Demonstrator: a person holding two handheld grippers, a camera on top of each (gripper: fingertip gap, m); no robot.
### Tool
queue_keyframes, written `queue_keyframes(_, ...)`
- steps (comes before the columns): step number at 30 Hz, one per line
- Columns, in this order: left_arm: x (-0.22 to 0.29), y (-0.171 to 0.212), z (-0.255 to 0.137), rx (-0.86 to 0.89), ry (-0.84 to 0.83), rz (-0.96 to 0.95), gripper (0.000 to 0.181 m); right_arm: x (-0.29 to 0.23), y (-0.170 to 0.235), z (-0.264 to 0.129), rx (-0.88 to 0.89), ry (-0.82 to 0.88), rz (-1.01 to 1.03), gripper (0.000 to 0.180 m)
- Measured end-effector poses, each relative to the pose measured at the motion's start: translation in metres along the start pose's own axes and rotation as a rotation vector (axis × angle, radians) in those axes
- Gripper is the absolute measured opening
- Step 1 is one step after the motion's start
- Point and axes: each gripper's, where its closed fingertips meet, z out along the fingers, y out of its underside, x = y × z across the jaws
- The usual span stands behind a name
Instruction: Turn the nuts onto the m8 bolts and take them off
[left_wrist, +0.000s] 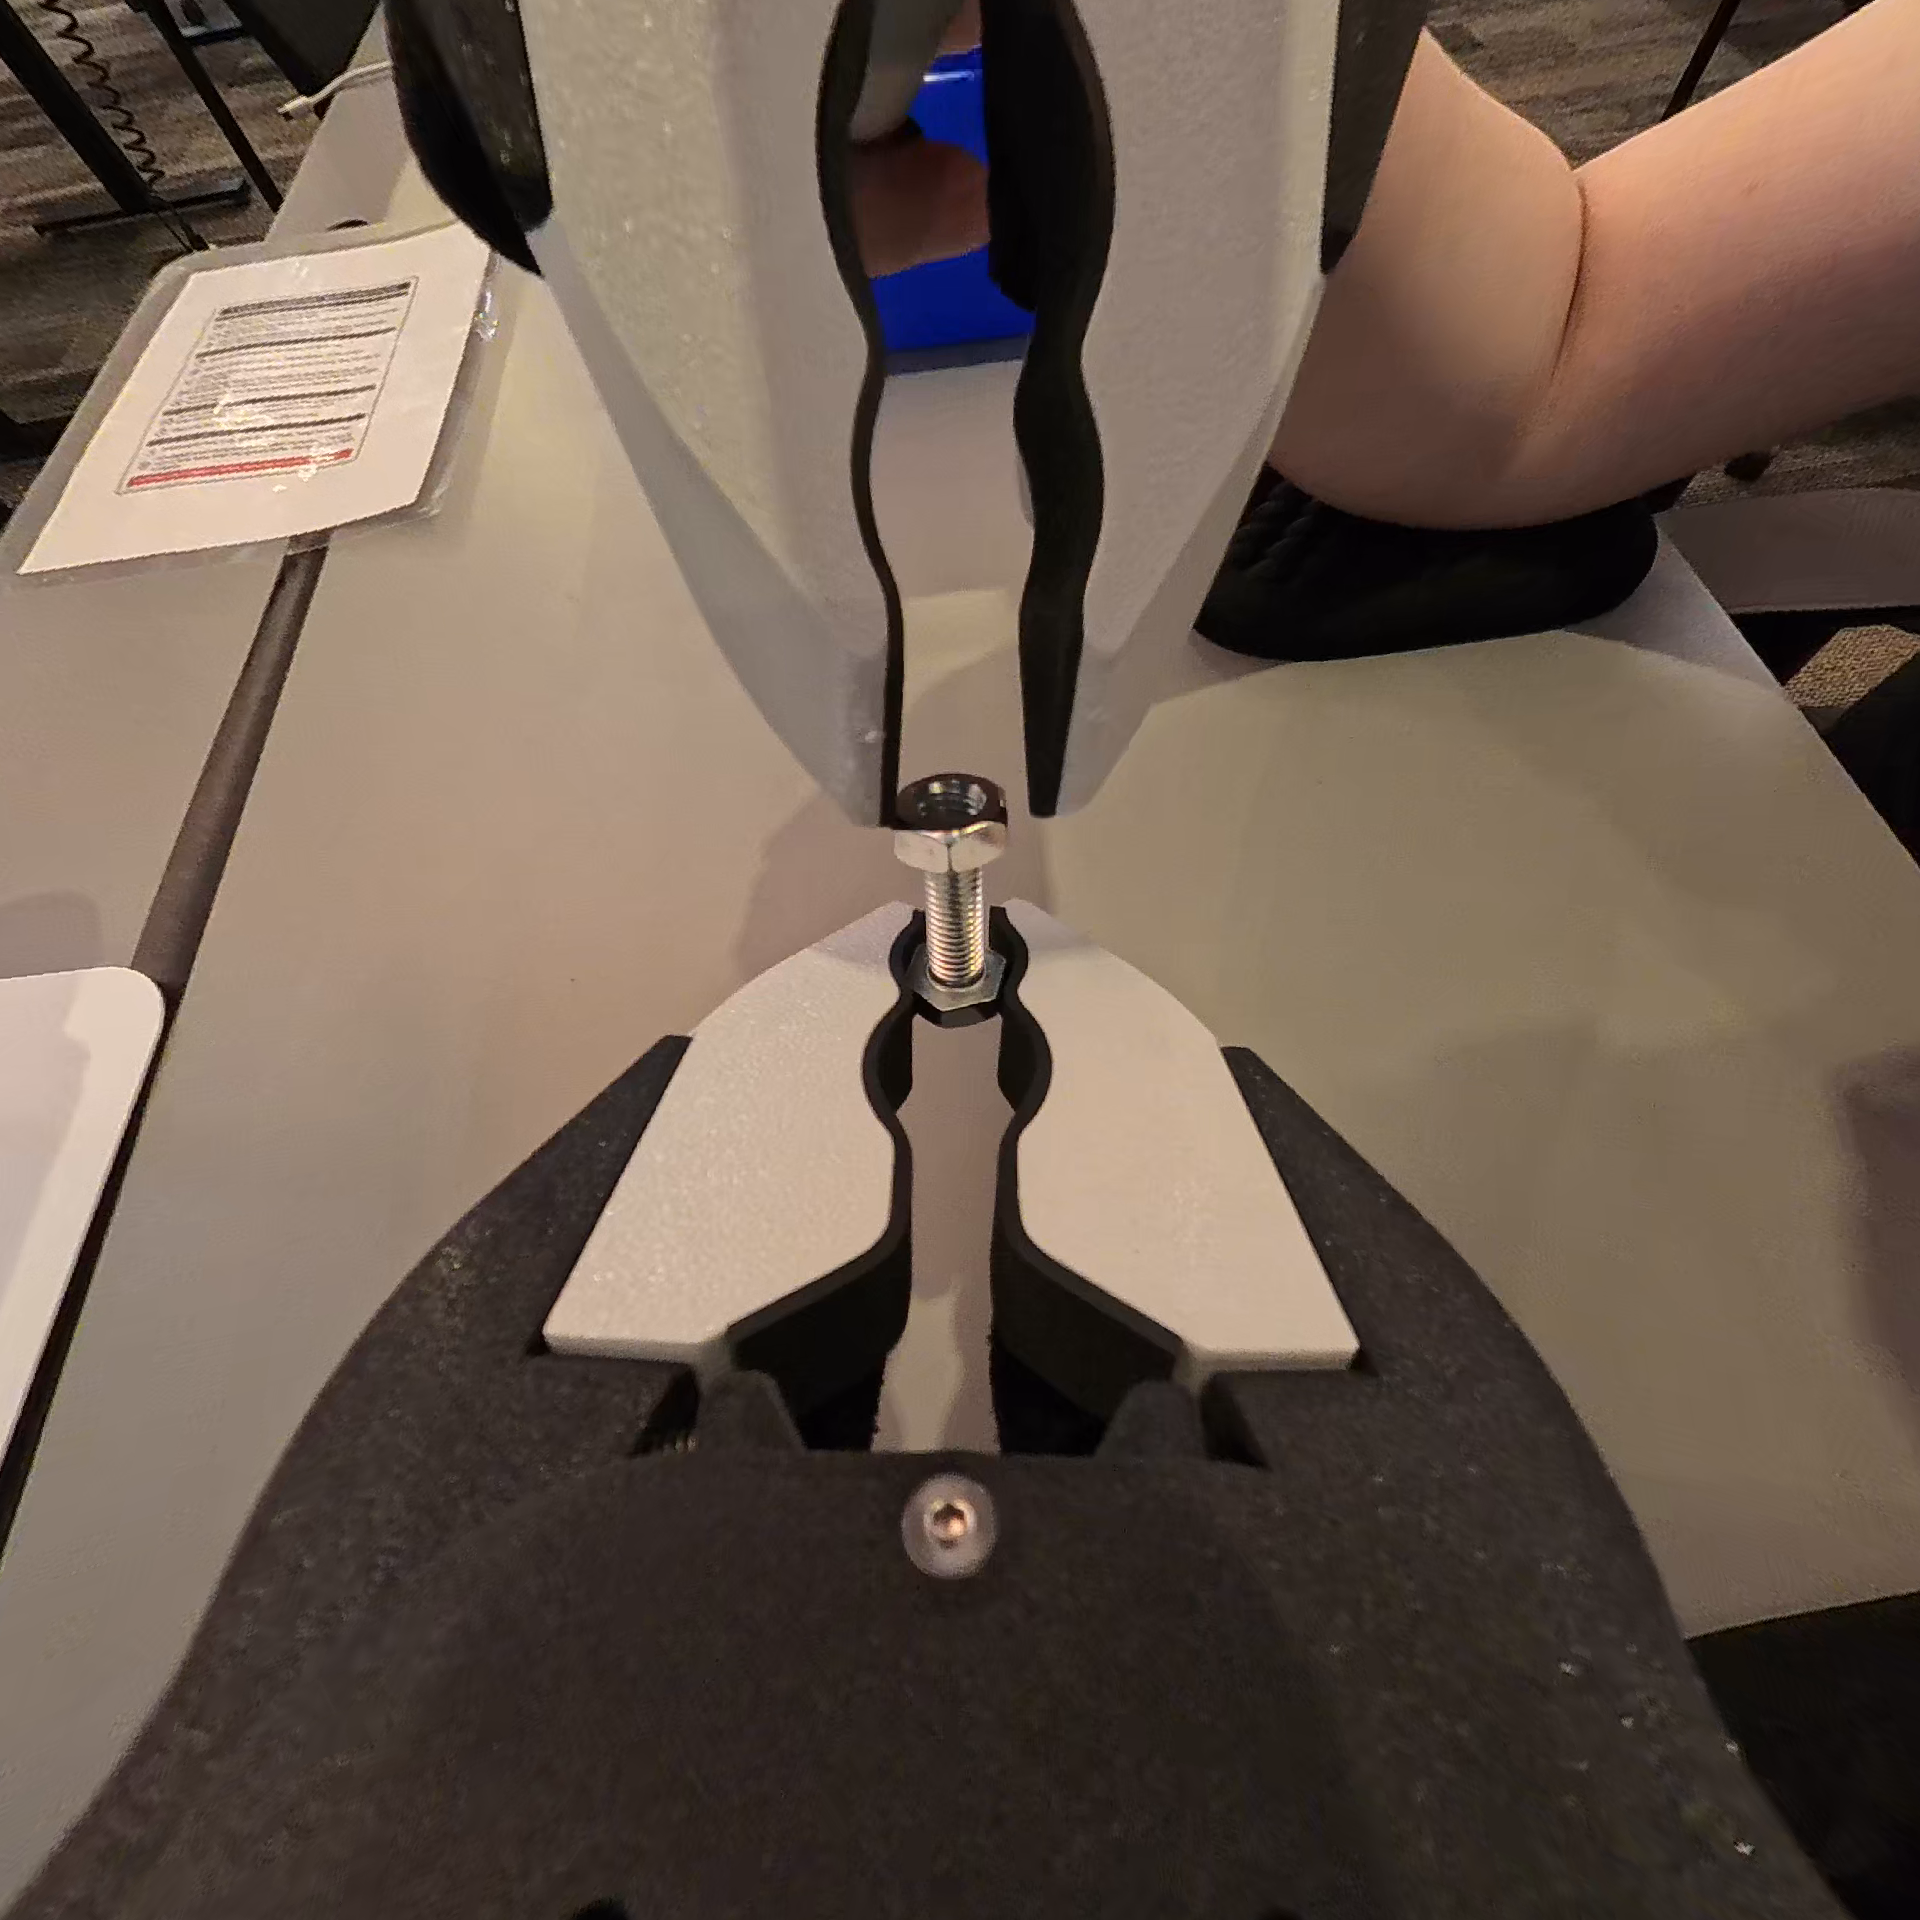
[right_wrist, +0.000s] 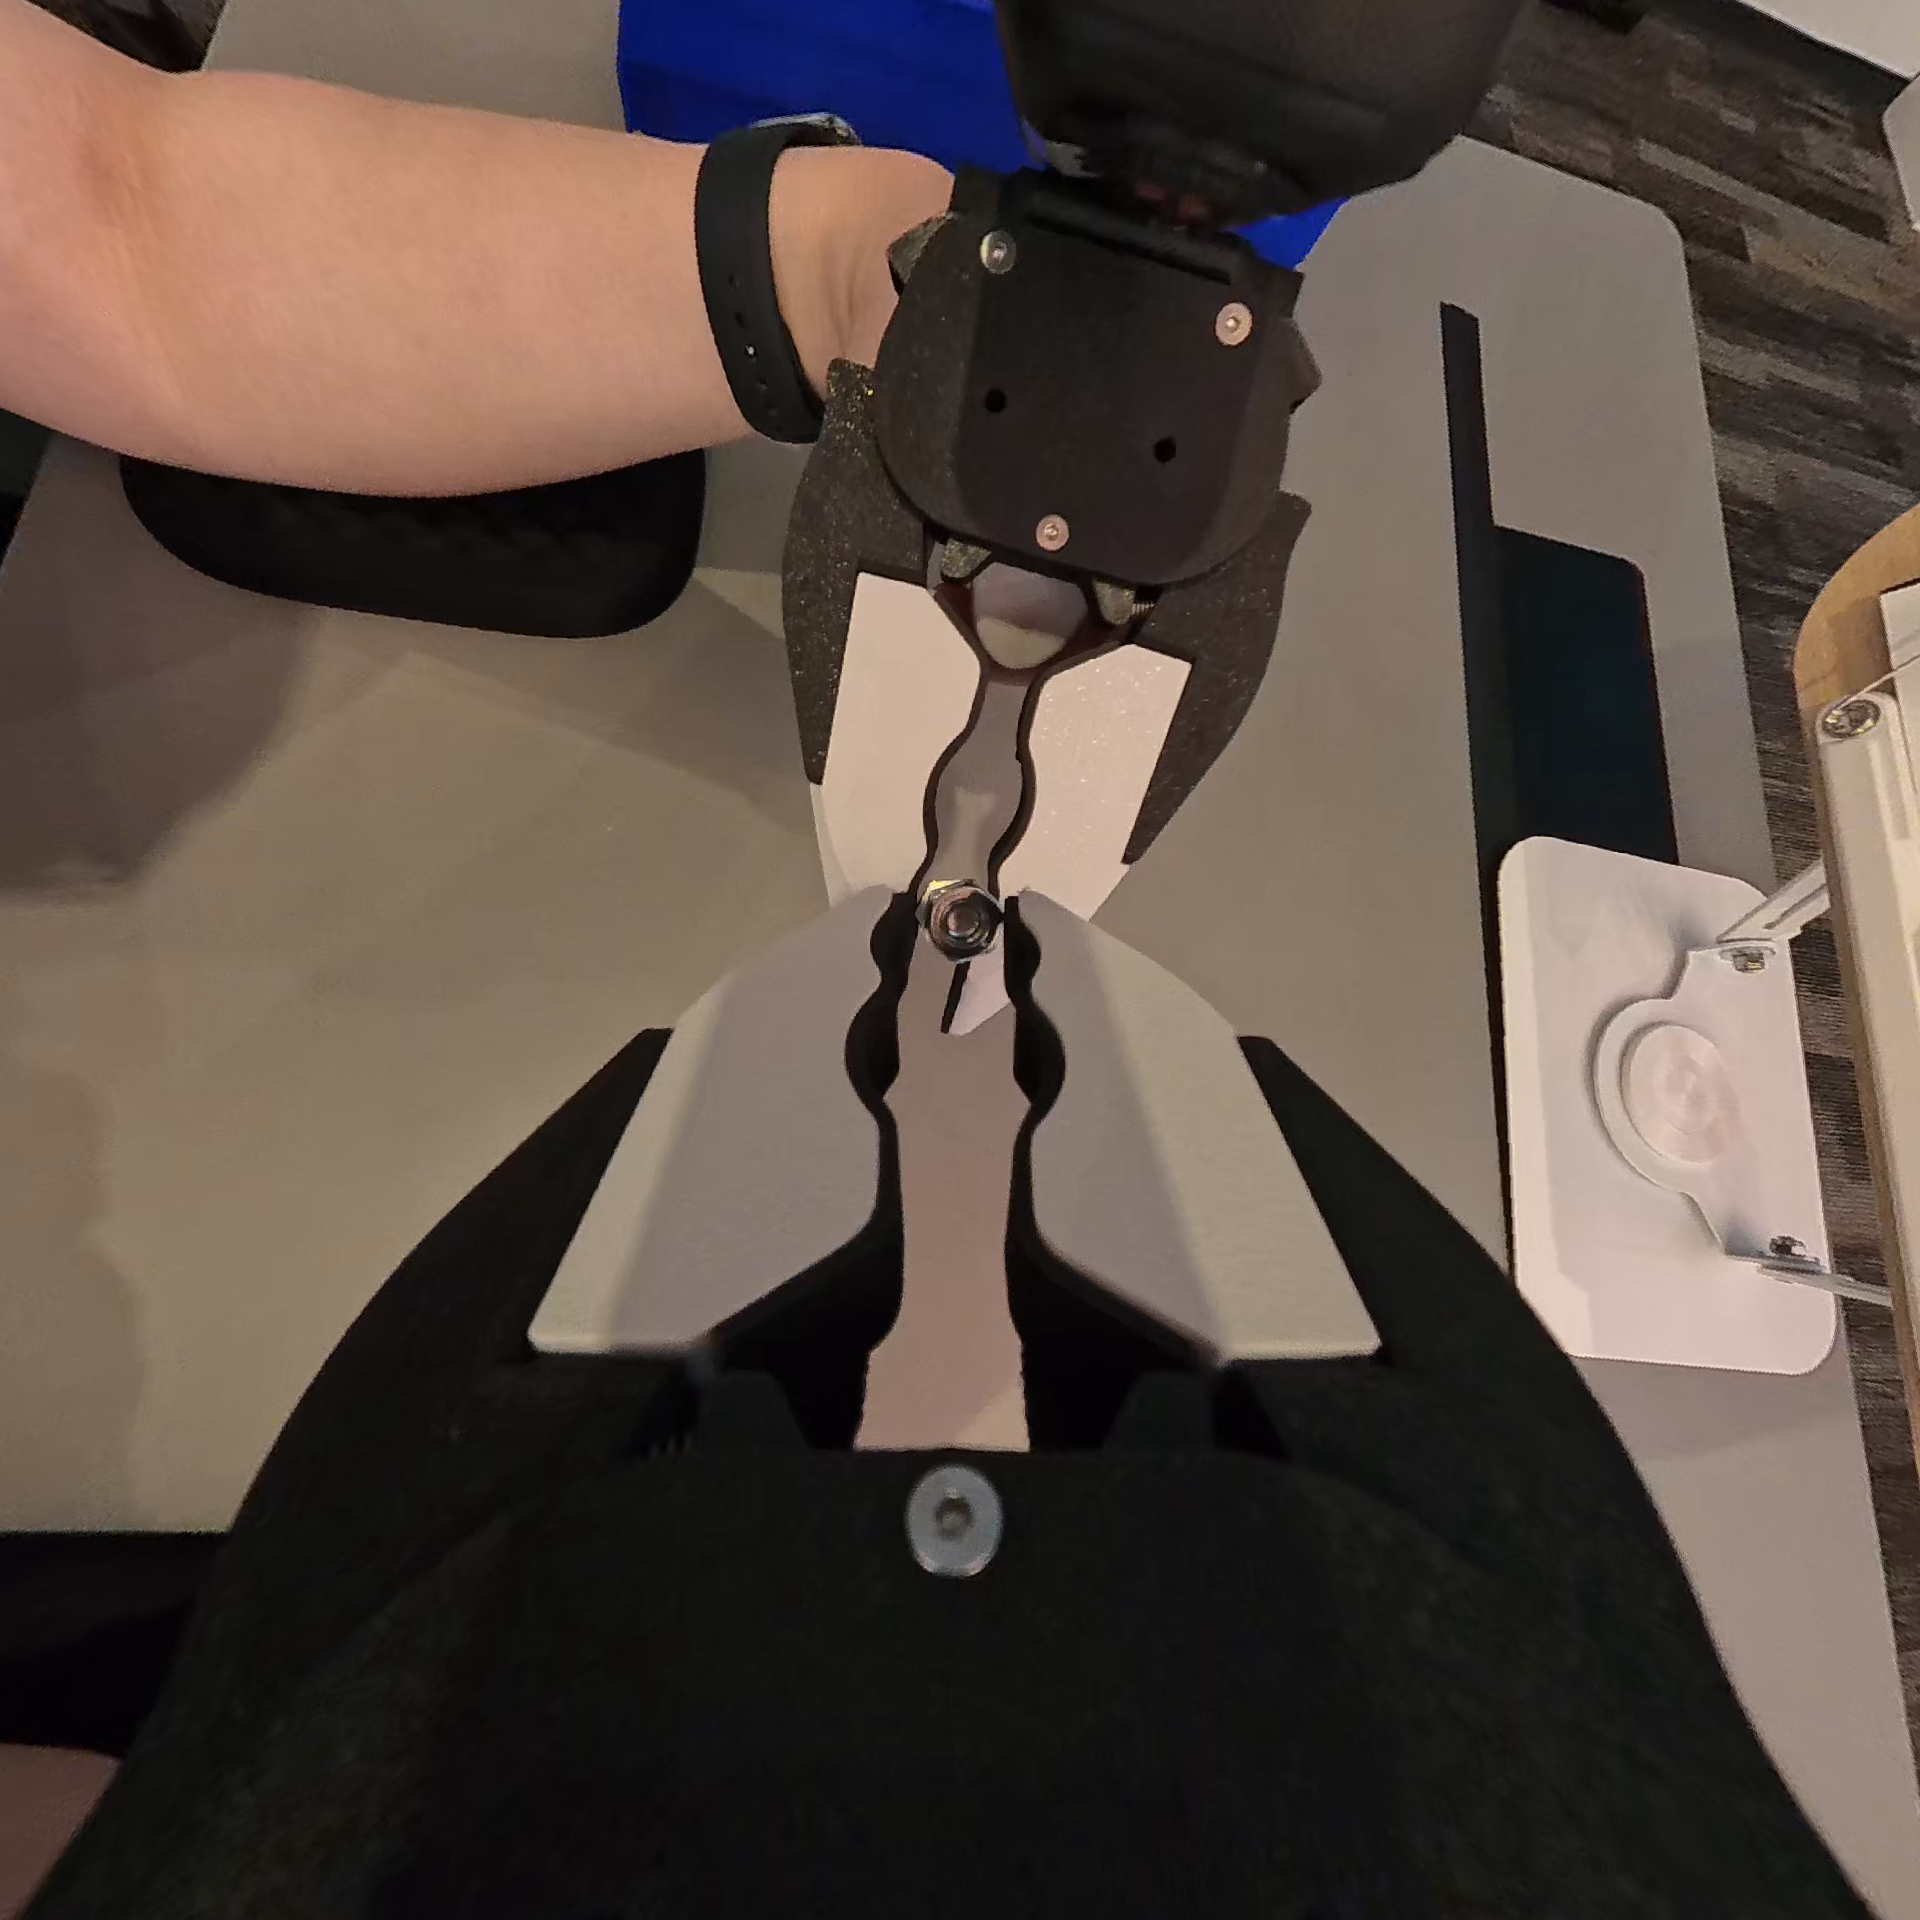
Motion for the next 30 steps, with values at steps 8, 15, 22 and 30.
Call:
queue_keyframes(8, -0.01, -0.003, -0.004, 0.006, -0.062, -0.009, 0.011, 0.011, -0.003, -0.001, 0.033, 0.031, 0.074, 0.014)
queue_keyframes(15, -0.043, -0.007, -0.015, -0.008, -0.256, -0.094, 0.011, 0.042, -0.009, -0.003, 0.09, 0.152, 0.294, 0.014)
queue_keyframes(22, -0.071, -0.006, -0.024, -0.07, -0.461, -0.141, 0.011, 0.065, -0.009, -0.005, 0.161, 0.251, 0.499, 0.014)
queue_keyframes(30, -0.087, -0.003, -0.029, -0.135, -0.607, -0.171, 0.011, 0.077, -0.008, -0.004, 0.181, 0.355, 0.568, 0.014)
